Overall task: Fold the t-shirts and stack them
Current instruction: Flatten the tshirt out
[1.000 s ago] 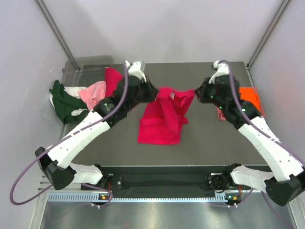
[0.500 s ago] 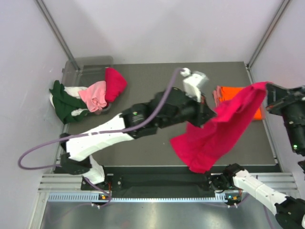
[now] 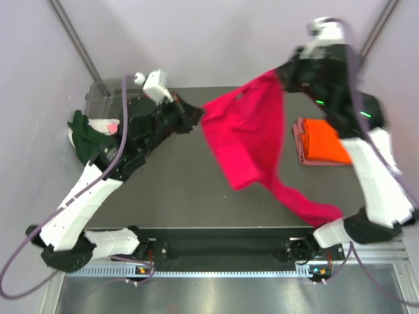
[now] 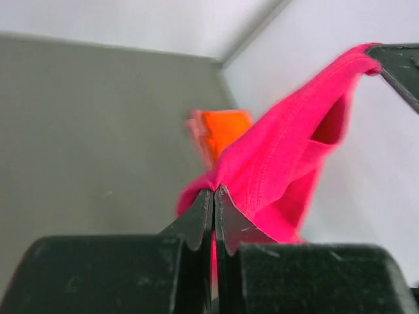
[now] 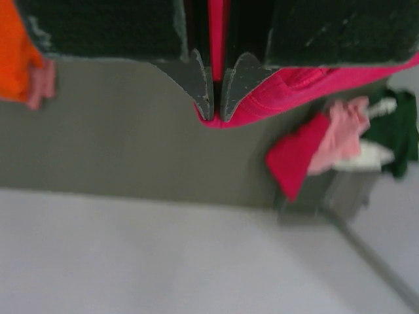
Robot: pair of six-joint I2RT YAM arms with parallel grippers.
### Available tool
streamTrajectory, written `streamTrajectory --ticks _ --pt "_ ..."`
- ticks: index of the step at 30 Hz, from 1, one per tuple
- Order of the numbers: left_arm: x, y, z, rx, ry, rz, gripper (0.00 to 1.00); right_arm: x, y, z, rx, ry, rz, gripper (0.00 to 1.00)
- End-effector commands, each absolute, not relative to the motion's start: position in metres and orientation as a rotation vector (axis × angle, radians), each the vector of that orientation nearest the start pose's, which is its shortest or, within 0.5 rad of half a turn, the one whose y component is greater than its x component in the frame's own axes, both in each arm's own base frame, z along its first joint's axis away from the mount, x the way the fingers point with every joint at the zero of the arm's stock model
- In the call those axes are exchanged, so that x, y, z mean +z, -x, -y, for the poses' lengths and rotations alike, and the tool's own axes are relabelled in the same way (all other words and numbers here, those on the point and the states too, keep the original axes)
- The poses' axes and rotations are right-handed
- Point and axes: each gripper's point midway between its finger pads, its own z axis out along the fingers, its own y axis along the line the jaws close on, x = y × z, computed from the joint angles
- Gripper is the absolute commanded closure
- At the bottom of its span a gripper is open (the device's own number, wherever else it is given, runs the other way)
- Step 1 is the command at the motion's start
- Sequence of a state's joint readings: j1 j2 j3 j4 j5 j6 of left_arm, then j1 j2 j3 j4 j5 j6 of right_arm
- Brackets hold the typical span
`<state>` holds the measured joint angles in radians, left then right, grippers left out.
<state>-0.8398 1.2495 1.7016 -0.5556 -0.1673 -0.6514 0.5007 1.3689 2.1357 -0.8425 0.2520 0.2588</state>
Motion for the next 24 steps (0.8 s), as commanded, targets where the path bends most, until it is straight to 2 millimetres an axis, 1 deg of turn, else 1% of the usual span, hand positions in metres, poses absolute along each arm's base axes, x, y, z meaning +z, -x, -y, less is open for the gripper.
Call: streamTrajectory --ticks 1,2,3,4,5,6,7,8,9,10,11,12,13,14,15,16,17,18,19,20,21,22,23,24 --pt "0.36 -0.265 0.249 -0.967 0.053 -2.002 1.0 0.409 -0.36 -0.239 0.638 0.303 -1.939 1.0" --pt "0.349 -0.277 0.234 -1.058 0.087 -2.012 1.0 0.382 -0.369 -0.259 0.685 0.344 -1.988 1.0" --pt "0.303 -0.28 0.224 -1.069 0.132 -2.1 1.0 0.366 -0.372 -0.278 0.713 0.377 -1.994 1.0" --pt "0.294 -0.289 0.204 -1.07 0.198 -2.092 1.0 0.354 -0.374 -0.289 0.725 0.403 -2.014 1.0" --pt "0.282 -0.287 0.2 -1.094 0.203 -2.115 1.0 0.332 -0.38 -0.301 0.727 0.425 -2.057 1.0" --pt "0.259 -0.286 0.191 -1.047 0.221 -2.157 1.0 0.323 -0.382 -0.309 0.731 0.441 -2.068 1.0" --pt "0.252 -0.287 0.181 -1.004 0.243 -2.159 1.0 0.312 -0.381 -0.316 0.729 0.459 -2.091 0.93" --pt "0.244 -0.287 0.176 -0.971 0.255 -2.172 1.0 0.294 -0.384 -0.319 0.716 0.473 -2.129 0.85" --pt "0.23 -0.285 0.172 -0.949 0.26 -2.192 1.0 0.277 -0.382 -0.317 0.687 0.476 -2.17 0.56" --pt "0.228 -0.285 0.167 -0.943 0.27 -2.188 1.0 0.264 -0.379 -0.315 0.663 0.479 -2.199 0.5" --pt "0.224 -0.285 0.165 -0.937 0.273 -2.194 1.0 0.262 -0.373 -0.306 0.631 0.466 -2.201 0.49" --pt "0.219 -0.285 0.161 -0.914 0.278 -2.199 1.0 0.257 -0.371 -0.302 0.625 0.451 -2.191 0.47" --pt "0.215 -0.286 0.155 -0.891 0.304 -2.211 1.0 0.214 -0.355 -0.29 0.59 0.435 -2.281 0.44" --pt "0.213 -0.287 0.151 -0.871 0.314 -2.21 1.0 0.222 -0.343 -0.278 0.587 0.41 -2.248 0.43" --pt "0.211 -0.288 0.147 -0.847 0.31 -2.214 1.0 0.214 -0.336 -0.272 0.584 0.393 -2.244 0.42" --pt "0.208 -0.292 0.138 -0.799 0.339 -2.219 1.0 0.172 -0.312 -0.258 0.553 0.379 -2.334 0.41" --pt "0.206 -0.293 0.133 -0.772 0.352 -2.223 1.0 0.177 -0.299 -0.247 0.554 0.355 -2.303 0.39" --pt "0.205 -0.296 0.128 -0.742 0.369 -2.223 1.0 0.167 -0.288 -0.241 0.552 0.344 -2.311 0.39" --pt "0.2 -0.3 0.119 -0.682 0.407 -2.223 1.0 0.134 -0.263 -0.23 0.529 0.343 -2.388 0.38" --pt "0.198 -0.302 0.116 -0.666 0.418 -2.222 1.0 0.137 -0.252 -0.223 0.534 0.324 -2.371 0.39" --pt "0.195 -0.303 0.112 -0.644 0.436 -2.223 1.0 0.128 -0.242 -0.214 0.502 0.305 -2.395 0.39" --pt "0.189 -0.306 0.105 -0.6 0.469 -2.23 1.0 0.108 -0.224 -0.206 0.481 0.29 -2.447 0.39" --pt "0.187 -0.308 0.101 -0.576 0.488 -2.229 1.0 0.111 -0.219 -0.199 0.465 0.264 -2.429 0.39" --pt "0.181 -0.307 0.097 -0.555 0.528 -2.235 1.0 0.096 -0.205 -0.185 0.408 0.251 -2.482 0.38"
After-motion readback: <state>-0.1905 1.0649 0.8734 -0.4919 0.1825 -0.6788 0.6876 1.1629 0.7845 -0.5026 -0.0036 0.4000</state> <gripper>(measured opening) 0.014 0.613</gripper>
